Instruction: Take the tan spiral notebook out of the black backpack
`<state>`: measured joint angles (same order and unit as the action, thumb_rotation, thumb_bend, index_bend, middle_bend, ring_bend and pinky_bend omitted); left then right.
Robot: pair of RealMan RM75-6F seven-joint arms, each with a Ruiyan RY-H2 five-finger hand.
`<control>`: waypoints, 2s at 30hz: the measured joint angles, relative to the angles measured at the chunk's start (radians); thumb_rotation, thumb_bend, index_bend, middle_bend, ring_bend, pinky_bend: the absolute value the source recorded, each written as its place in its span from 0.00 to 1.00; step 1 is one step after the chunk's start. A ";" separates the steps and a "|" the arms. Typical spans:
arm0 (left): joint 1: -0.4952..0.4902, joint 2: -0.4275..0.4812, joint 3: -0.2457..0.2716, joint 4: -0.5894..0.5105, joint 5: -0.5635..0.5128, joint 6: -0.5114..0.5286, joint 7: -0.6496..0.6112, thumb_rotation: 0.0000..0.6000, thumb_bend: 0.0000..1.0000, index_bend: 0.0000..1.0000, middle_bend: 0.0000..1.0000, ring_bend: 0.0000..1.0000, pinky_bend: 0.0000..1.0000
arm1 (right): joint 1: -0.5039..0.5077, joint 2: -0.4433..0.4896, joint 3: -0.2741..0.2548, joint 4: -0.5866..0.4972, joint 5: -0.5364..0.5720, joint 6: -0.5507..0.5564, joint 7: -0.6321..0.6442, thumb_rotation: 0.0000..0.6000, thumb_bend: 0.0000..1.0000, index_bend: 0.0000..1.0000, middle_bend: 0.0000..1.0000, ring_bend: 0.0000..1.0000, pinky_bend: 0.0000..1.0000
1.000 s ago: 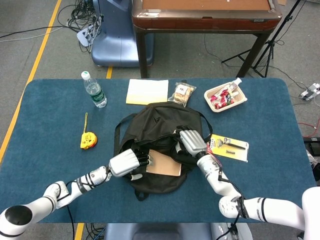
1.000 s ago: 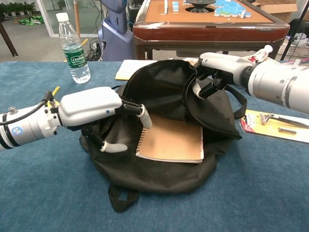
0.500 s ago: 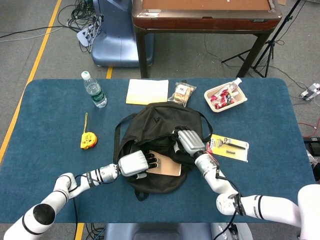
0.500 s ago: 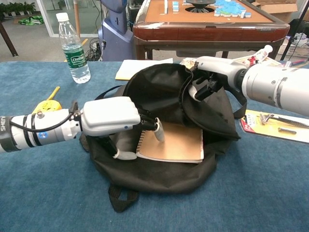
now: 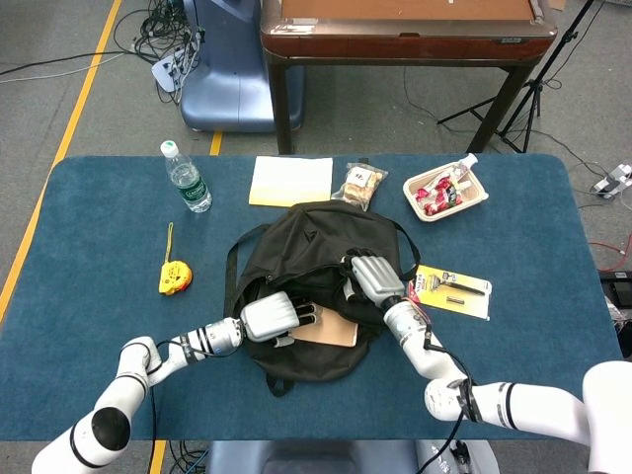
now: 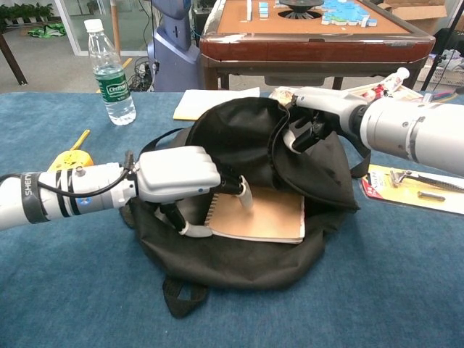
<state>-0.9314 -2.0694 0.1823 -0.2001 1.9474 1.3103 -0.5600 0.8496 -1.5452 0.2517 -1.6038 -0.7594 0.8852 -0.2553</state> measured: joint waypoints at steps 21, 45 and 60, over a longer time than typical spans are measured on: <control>-0.002 0.027 0.047 0.024 -0.045 -0.010 -0.012 1.00 0.25 0.25 0.24 0.26 0.35 | -0.001 0.010 -0.014 -0.002 0.000 -0.002 0.011 1.00 0.74 0.75 0.39 0.13 0.14; -0.023 -0.029 0.034 0.028 -0.110 -0.069 -0.032 1.00 0.25 0.24 0.22 0.24 0.34 | -0.001 0.014 -0.019 0.002 -0.012 -0.013 0.033 1.00 0.74 0.75 0.39 0.13 0.14; -0.038 -0.069 0.027 0.040 -0.138 -0.134 -0.031 1.00 0.24 0.23 0.19 0.21 0.32 | -0.009 0.025 -0.024 0.000 -0.021 -0.017 0.049 1.00 0.74 0.75 0.39 0.13 0.14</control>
<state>-0.9698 -2.1385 0.2094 -0.1599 1.8094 1.1760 -0.5913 0.8402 -1.5205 0.2275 -1.6037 -0.7801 0.8685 -0.2065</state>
